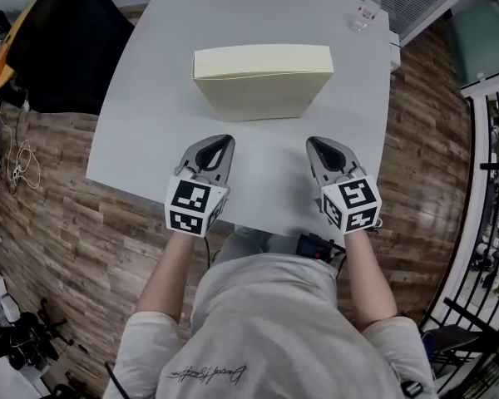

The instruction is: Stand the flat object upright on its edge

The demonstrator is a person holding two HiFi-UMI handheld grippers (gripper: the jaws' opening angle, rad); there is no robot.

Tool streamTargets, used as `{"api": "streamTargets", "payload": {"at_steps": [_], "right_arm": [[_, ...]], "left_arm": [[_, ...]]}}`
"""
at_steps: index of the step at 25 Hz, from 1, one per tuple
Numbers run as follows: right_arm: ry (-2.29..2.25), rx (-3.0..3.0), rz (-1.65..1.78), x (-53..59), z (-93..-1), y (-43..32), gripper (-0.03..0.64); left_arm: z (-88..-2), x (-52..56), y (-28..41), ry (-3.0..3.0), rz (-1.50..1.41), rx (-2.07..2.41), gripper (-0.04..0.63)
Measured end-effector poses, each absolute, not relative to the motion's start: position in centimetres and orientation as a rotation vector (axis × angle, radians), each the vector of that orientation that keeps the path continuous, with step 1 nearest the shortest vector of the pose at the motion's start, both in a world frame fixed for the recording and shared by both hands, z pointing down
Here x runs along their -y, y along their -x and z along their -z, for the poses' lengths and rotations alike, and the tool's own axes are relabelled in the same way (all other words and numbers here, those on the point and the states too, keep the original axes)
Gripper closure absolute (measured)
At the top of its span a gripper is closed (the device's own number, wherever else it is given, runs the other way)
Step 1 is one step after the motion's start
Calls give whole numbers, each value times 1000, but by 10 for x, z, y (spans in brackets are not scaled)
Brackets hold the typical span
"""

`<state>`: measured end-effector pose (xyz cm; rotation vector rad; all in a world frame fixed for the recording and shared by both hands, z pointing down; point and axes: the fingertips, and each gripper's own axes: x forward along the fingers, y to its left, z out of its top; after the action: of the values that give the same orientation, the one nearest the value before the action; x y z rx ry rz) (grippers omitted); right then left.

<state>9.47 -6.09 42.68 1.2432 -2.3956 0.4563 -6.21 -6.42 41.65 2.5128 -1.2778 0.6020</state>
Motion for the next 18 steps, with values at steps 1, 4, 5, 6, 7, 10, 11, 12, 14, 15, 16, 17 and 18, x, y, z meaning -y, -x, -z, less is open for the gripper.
{"api": "streamTargets", "payload": {"at_steps": [1,4,5,6,7,10,11,12,14,15,16,17,18], "right_arm": [[-1246,2393,-456,58,-426,-95,588],[-1272,2383,-477,52,-425,-97,591],[-1274,2382,-493,49,-425,-97,592],[-1270,2381,-506,46,-425,-96,592],[-1263,2378,-517,43,-426,-95,592],[-1235,2384,-545,34,-426,-89,592],[-1223,2395,-553,31,-424,-87,592],[-1210,2407,-557,28,-421,-85,592],[-1182,2423,-549,20,-416,-82,592],[-1169,2425,-545,16,-414,-81,592],[-1159,2425,-546,12,-413,-79,592],[-1150,2425,-550,9,-412,-78,592],[-1144,2425,-554,7,-411,-76,592]], "left_arm": [[-415,62,62,-2506,-585,1275,583],[-411,54,59,-2493,-541,1265,583],[-410,51,57,-2492,-537,1259,584],[-409,48,55,-2493,-538,1254,584],[-408,45,53,-2494,-541,1251,584],[-407,37,52,-2495,-554,1250,584],[-406,34,52,-2492,-555,1252,584],[-406,31,53,-2488,-554,1255,584],[-406,24,53,-2482,-551,1258,584],[-406,20,52,-2480,-547,1258,584],[-405,16,52,-2478,-539,1256,584],[-405,13,51,-2477,-529,1254,584],[-406,10,49,-2475,-519,1251,584]]}}
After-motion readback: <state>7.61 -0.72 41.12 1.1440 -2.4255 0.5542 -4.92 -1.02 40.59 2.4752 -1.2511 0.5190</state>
